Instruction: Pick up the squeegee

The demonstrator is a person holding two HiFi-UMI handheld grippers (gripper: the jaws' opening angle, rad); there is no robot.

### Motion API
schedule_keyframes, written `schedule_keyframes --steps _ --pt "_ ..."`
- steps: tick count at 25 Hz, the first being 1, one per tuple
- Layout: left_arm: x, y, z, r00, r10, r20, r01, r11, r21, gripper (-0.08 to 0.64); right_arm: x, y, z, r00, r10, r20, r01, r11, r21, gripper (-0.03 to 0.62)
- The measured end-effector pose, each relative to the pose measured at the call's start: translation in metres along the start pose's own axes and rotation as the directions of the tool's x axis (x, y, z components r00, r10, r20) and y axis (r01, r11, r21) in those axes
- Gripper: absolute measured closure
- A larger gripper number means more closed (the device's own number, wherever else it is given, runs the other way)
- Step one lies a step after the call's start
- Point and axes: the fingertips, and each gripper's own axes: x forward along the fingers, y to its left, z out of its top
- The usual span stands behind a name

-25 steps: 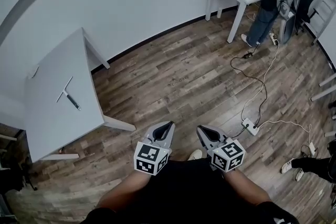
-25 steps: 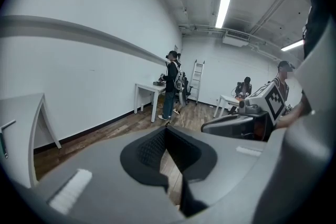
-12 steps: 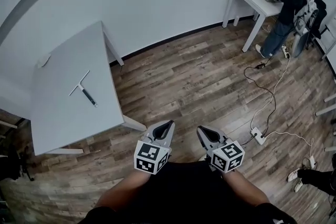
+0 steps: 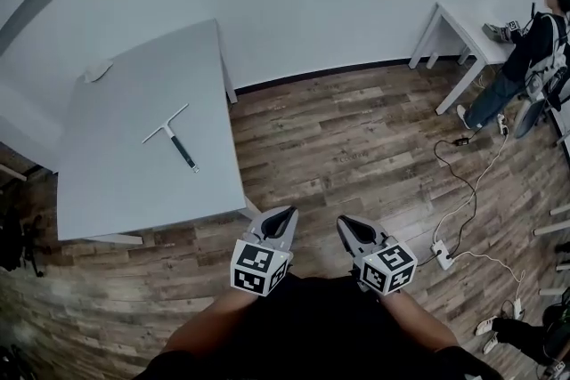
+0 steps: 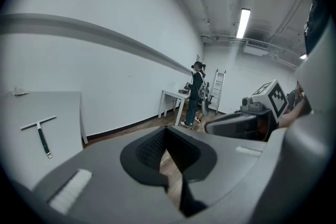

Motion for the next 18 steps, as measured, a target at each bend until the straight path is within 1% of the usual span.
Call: schedule_keyframes --steps 6,10,13,18 --pt "-0.034 0.056 -0.003 0.998 0.047 0.028 -0.046 0.998 -0.033 0.553 0.048 0.036 0.006 0.999 0.031 -0.032 -0.031 0.999 -0.026 0.586" --pt "-0.066 0.096 -0.016 0.994 0.102 0.033 -0.099 0.993 -0.068 0.553 0.086 0.068 0.004 0.995 0.077 -0.065 -0.079 0.996 -0.044 0.586" --pt "-0.096 0.124 -0.026 0.987 0.158 0.04 -0.154 0.984 -0.095 0.554 0.115 0.099 0.004 0.988 0.129 -0.086 -0.135 0.989 -0.066 0.586" --pt "-0.146 0.165 -0.044 0.966 0.256 0.044 -0.247 0.958 -0.148 0.553 0.155 0.153 0.002 0.966 0.225 -0.131 -0.239 0.965 -0.106 0.586"
